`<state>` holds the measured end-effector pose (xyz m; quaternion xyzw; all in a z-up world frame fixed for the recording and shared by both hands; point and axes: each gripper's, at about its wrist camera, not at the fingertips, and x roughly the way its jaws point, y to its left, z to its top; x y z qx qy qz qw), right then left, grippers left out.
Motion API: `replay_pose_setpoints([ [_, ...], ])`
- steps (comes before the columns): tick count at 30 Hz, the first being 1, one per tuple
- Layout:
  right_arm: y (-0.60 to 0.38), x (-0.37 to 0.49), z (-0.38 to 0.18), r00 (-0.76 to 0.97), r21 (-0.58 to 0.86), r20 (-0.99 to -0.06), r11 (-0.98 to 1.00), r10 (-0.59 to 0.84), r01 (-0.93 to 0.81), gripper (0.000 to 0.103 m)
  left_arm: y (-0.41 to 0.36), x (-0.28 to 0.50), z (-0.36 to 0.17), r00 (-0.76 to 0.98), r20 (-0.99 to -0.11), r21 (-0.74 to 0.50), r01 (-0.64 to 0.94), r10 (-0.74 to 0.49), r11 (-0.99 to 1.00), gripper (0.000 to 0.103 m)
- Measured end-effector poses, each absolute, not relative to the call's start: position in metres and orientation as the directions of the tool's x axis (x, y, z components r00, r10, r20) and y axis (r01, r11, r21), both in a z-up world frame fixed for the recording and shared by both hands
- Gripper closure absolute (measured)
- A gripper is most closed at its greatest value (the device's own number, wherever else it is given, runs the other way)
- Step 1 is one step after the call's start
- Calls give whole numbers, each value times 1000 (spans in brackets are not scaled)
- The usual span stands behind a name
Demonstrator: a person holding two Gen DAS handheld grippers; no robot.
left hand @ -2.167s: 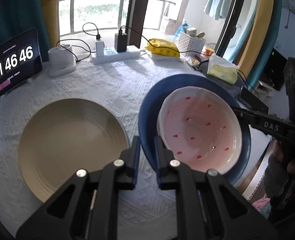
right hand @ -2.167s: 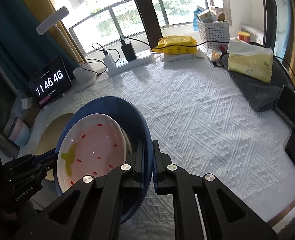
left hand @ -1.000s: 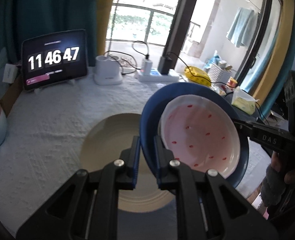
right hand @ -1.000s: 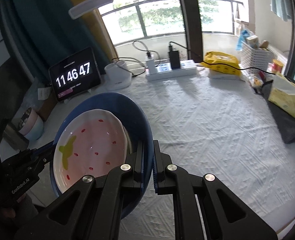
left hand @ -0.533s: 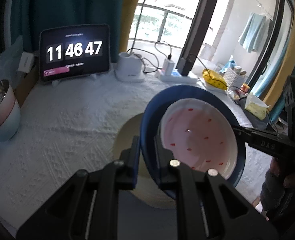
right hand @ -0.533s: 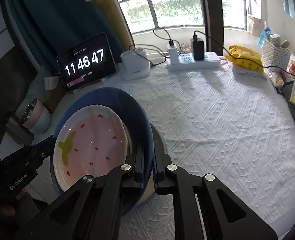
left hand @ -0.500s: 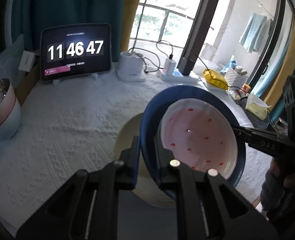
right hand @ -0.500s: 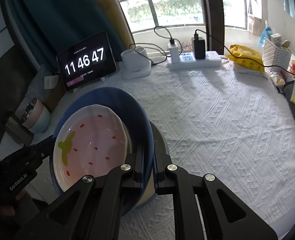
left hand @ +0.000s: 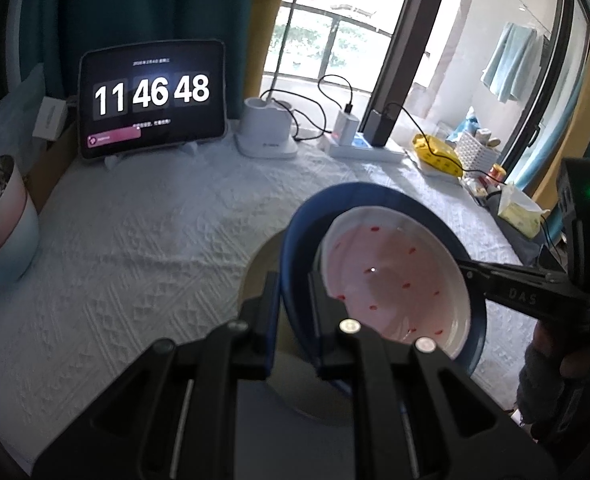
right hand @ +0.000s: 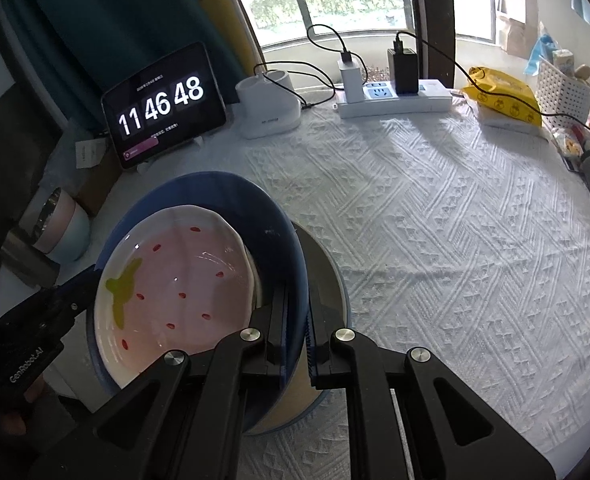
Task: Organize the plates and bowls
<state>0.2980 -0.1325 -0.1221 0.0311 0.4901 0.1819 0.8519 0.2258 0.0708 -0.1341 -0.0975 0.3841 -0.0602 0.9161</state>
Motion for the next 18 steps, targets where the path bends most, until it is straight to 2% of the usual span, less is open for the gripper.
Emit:
replay_pose_setpoints([
  [18,-138,301,-131,455,216,-836,946,307,-241,91,63,227,-134,700,-690,-208,53,-185,977,90],
])
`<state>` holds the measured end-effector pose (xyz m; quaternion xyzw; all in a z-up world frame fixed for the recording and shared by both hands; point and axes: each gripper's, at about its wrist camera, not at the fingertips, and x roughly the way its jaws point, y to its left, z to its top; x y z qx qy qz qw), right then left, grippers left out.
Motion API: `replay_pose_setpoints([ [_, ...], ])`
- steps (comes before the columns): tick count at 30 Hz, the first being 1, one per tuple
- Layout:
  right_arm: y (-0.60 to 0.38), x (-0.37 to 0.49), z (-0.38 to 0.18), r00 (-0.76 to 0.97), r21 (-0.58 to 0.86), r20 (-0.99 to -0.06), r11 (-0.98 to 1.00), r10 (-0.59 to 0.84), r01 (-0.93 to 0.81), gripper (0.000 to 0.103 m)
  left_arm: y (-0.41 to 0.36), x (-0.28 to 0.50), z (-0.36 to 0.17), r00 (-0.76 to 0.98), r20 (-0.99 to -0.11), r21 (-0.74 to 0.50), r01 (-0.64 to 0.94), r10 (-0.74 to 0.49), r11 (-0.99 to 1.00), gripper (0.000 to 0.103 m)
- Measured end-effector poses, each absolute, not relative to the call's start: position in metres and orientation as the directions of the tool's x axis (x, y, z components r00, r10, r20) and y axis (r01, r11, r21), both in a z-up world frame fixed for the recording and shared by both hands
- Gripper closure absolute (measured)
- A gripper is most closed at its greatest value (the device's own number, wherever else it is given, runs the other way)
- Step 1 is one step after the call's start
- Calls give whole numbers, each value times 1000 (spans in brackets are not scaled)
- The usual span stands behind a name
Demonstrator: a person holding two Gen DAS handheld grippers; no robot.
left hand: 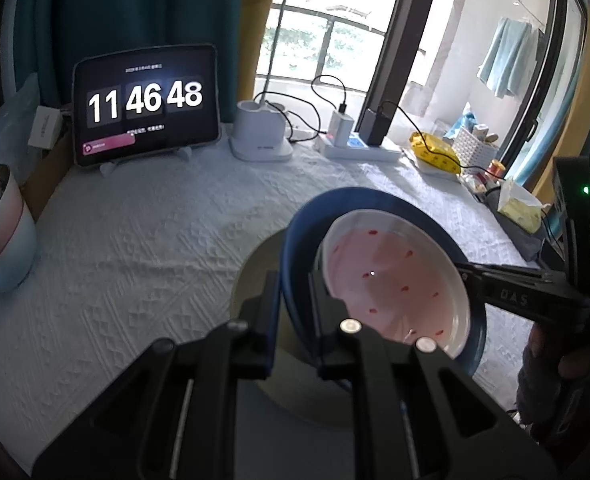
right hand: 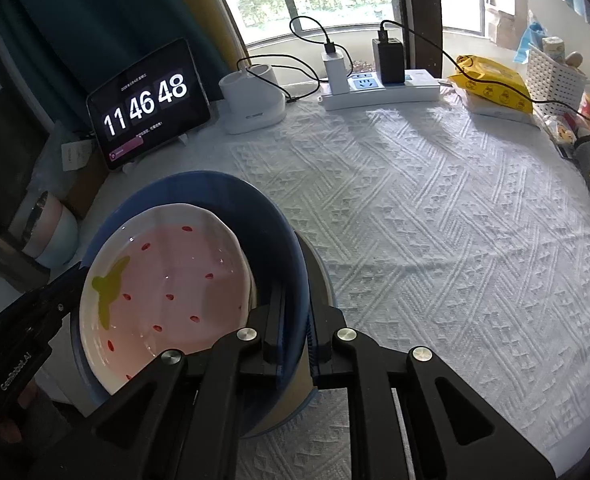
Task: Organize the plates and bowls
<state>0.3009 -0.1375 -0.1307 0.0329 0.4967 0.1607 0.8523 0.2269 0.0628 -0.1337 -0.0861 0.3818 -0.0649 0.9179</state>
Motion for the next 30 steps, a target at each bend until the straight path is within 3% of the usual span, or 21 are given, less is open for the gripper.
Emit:
replay_pose_setpoints([
  [13,-141,293,-128,479,170,-837,958,264,-232,89,65,216,-126,725,-670,-194,38,-161,980,85],
  [20,-145,282,-118,512,130,-826,963,238,-237,69,54,199,-109,779,-607,-156,74,-154,985,78],
  [25,-144,270,-108,542,103,-809,963,227,-250,64,50,190,-101,794,-586,-156,87,-163,984,67],
  [27,-145,265,-104,555,96,-800,962,228,-257,63,49,185,-97,802,-574,-159,91,-167,983,58],
  [30,-146,256,-97,578,81,-784,961,226,-265,59,47,179,-92,814,-556,-161,97,-172,982,57],
])
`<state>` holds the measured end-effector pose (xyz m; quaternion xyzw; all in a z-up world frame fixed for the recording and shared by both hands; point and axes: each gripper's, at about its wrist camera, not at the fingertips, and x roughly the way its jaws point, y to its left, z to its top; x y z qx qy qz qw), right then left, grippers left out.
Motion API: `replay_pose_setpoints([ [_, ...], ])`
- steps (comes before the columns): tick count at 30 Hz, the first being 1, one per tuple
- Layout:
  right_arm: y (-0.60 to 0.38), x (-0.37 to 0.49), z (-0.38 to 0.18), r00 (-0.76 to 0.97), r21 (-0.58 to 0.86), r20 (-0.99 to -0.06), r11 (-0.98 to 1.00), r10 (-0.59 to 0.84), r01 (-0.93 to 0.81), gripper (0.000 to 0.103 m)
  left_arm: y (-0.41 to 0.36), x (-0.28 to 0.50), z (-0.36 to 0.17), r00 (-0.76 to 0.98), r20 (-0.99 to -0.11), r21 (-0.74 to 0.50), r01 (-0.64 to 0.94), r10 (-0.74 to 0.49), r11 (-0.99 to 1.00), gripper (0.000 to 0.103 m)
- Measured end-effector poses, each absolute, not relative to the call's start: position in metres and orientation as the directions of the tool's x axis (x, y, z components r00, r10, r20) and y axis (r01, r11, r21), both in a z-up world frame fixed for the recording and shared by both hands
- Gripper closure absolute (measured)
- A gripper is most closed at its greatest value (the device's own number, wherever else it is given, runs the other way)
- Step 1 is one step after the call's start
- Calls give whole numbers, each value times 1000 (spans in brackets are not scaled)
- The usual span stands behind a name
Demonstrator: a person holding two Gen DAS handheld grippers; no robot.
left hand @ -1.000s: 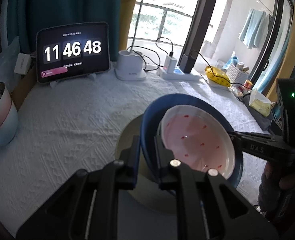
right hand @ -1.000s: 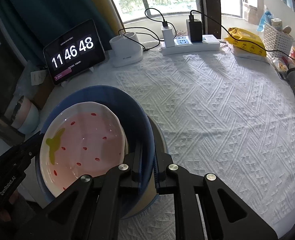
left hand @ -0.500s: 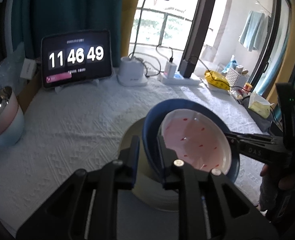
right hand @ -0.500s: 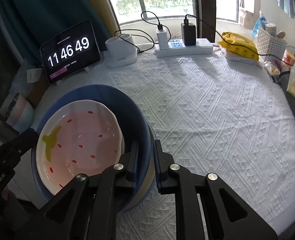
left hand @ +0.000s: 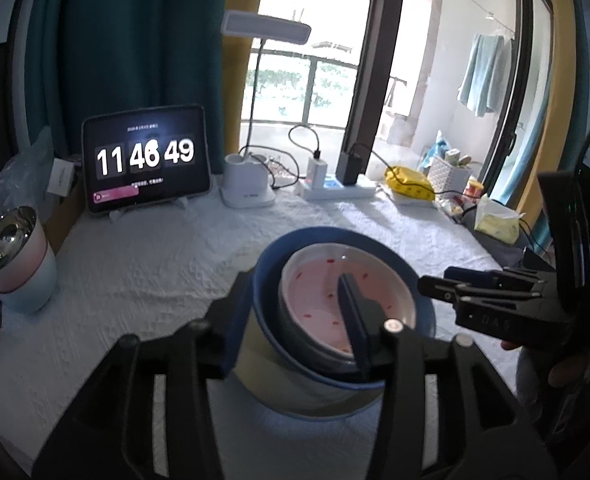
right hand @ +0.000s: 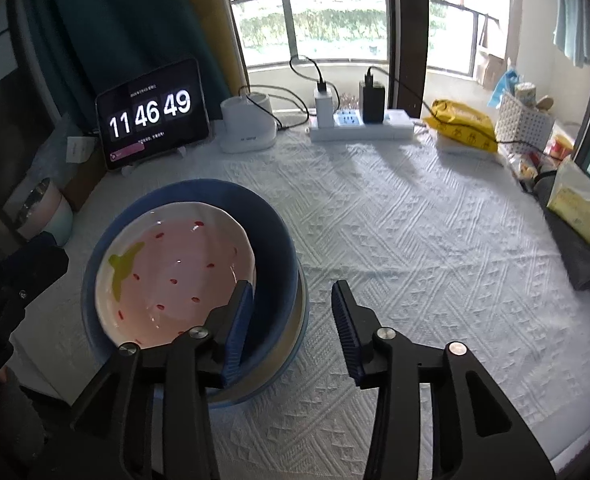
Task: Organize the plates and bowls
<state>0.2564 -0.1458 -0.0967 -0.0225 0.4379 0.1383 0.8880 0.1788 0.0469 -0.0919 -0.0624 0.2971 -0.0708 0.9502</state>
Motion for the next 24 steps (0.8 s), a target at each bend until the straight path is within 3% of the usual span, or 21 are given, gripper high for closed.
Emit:
replay_pose_setpoints([
  [24,-163,186,-27,767,-25,-618,972,170,-235,59,38,119,-34,923,-331,-175,143,-195,974,39],
])
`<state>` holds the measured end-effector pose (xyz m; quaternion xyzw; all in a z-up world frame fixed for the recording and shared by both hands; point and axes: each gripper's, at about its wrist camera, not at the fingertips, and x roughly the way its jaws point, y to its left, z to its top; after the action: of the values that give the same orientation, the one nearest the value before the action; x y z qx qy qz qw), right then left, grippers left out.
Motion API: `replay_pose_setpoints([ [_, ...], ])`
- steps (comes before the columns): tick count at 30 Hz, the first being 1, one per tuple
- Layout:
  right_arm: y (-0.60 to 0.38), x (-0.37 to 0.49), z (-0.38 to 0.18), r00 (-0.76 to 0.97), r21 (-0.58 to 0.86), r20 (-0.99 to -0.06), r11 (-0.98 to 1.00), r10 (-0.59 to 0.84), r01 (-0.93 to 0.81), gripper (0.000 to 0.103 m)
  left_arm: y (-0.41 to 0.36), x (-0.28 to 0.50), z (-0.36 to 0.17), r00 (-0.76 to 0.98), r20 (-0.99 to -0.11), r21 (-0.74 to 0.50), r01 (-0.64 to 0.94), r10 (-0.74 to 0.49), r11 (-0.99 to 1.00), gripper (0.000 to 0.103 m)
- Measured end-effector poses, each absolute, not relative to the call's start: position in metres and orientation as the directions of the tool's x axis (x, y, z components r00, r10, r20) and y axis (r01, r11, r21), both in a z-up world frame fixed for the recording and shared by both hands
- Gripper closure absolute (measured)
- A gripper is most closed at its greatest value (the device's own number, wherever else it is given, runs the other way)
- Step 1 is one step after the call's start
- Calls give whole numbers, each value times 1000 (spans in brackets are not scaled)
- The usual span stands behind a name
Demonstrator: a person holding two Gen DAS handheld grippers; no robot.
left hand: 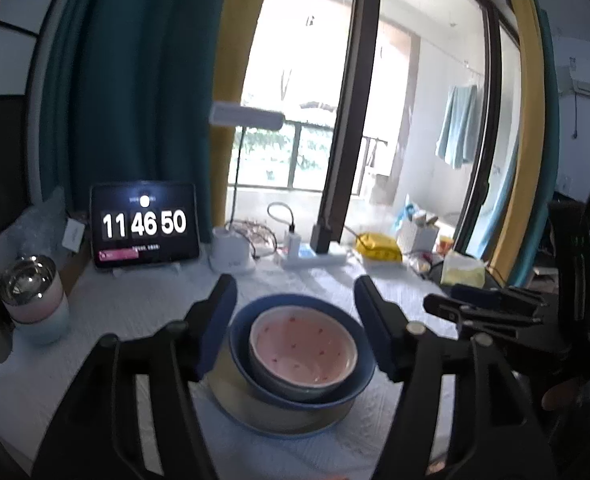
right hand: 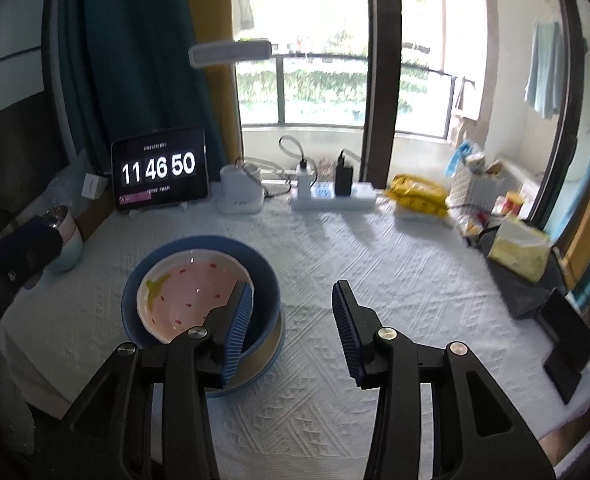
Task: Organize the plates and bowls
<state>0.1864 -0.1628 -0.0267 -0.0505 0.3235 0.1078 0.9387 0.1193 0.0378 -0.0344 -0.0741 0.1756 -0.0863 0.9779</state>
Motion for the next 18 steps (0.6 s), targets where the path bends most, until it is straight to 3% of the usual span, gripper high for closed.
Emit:
replay_pose_setpoints([
  [9,-167,162,-3,835,-68,-531,975,143,-210,59,33,101,-12,944,-262,-155,161,-198,975,17],
  [15,-174,144,14,885,-92,-448,978,130,-190,58,32,90,3,965,-205,-137,135,-161,981,13],
  [16,-176,142,17,890,-90,-437,978,129,-186,56,32,89,6,969,-195,-132,126,-150,983,13],
  [18,-180,137,23,905,-85,-406,980,129,-178,42,33,86,10,975,-178,-128,114,-136,985,13],
])
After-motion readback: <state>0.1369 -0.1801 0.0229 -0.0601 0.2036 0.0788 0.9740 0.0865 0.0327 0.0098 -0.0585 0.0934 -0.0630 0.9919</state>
